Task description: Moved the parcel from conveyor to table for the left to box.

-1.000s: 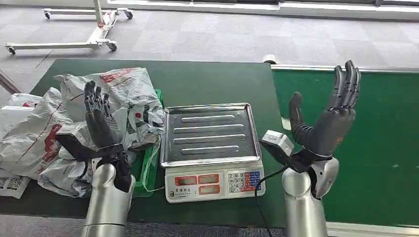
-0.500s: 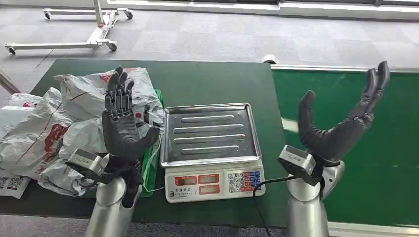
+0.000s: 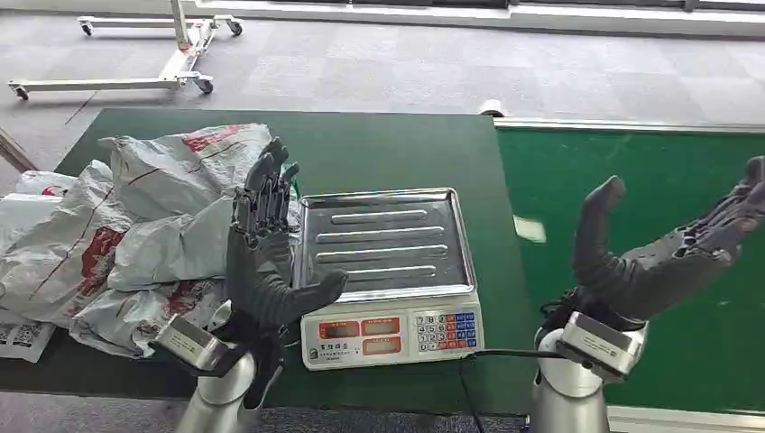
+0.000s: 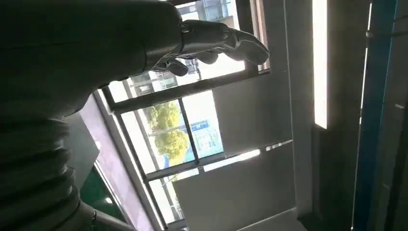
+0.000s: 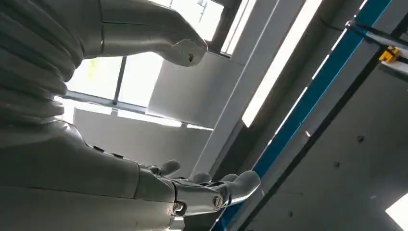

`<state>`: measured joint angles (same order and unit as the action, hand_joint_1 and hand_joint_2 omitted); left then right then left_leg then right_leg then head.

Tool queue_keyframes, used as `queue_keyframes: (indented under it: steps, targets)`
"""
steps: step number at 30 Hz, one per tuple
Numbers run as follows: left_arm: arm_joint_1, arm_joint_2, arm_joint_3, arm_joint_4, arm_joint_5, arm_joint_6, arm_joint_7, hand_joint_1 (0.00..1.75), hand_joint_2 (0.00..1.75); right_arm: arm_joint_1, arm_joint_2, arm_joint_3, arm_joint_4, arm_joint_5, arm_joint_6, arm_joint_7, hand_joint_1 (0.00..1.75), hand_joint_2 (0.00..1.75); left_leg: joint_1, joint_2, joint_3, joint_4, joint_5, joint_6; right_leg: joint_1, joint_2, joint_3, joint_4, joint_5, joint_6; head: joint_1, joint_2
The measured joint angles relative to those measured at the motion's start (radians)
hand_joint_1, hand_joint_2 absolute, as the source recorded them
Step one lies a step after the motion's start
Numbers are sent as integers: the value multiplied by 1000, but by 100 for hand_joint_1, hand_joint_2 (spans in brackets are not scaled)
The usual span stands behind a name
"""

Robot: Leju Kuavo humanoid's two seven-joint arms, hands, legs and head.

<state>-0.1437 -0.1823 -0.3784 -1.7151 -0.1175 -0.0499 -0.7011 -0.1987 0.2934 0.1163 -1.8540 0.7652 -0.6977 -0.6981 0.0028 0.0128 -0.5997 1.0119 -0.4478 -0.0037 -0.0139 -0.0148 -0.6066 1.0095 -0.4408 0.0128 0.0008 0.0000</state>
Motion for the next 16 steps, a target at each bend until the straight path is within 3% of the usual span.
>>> queue_keyframes:
  steps: [14, 15, 16]
  targets:
    - [-34, -2, -17, 92, 43, 70, 0, 0, 175, 25, -6, 0, -56, -44, 0, 0, 0, 175, 0, 0, 0, 0, 0, 0, 0, 0, 0, 0, 0, 0, 0, 0]
    - [-34, -2, -17, 92, 43, 70, 0, 175, 175, 25, -6, 0, -56, -44, 0, 0, 175, 175, 0, 0, 0, 0, 0, 0, 0, 0, 0, 0, 0, 0, 0, 0]
    - [-35, -2, -17, 94, 46, 70, 0, 175, 175, 25, -6, 0, -56, -45, 0, 0, 175, 175, 0, 0, 0, 0, 0, 0, 0, 0, 0, 0, 0, 0, 0, 0]
